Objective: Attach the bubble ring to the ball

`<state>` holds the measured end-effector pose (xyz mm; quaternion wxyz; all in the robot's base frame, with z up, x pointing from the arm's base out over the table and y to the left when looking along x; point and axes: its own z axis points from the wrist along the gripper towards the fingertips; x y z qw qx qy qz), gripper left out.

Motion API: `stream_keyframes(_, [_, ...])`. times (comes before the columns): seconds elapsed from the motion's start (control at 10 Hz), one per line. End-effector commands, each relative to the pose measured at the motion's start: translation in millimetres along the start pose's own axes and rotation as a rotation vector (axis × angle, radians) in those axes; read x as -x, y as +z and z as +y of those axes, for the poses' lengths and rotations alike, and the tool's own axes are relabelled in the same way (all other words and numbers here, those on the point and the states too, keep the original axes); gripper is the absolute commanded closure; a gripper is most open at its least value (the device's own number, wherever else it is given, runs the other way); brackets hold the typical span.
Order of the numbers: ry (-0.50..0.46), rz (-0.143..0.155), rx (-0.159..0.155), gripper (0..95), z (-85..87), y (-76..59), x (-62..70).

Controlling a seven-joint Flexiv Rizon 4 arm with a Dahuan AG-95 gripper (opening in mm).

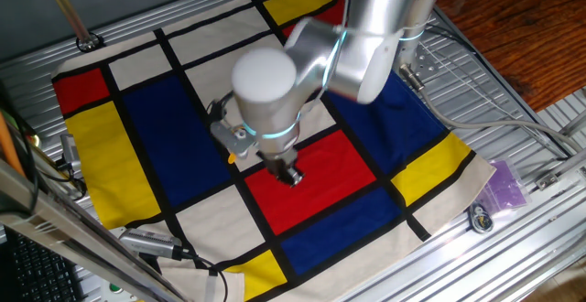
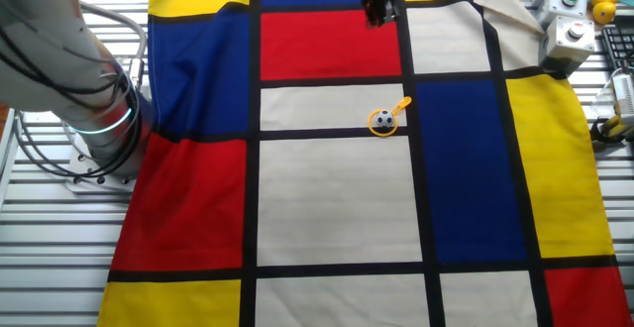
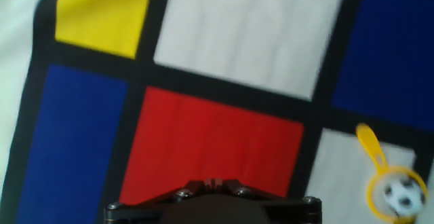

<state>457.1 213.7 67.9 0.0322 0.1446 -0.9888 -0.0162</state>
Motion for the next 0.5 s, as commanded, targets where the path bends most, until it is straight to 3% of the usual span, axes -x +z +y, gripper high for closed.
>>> stream_keyframes(0.1, [0.003, -0.006, -0.001, 95.0, -0.2, 3.9, -4.3])
stream_keyframes(0.5, [-0.01, 0.003, -0.001, 95.0, -12.1, -1.8, -17.9])
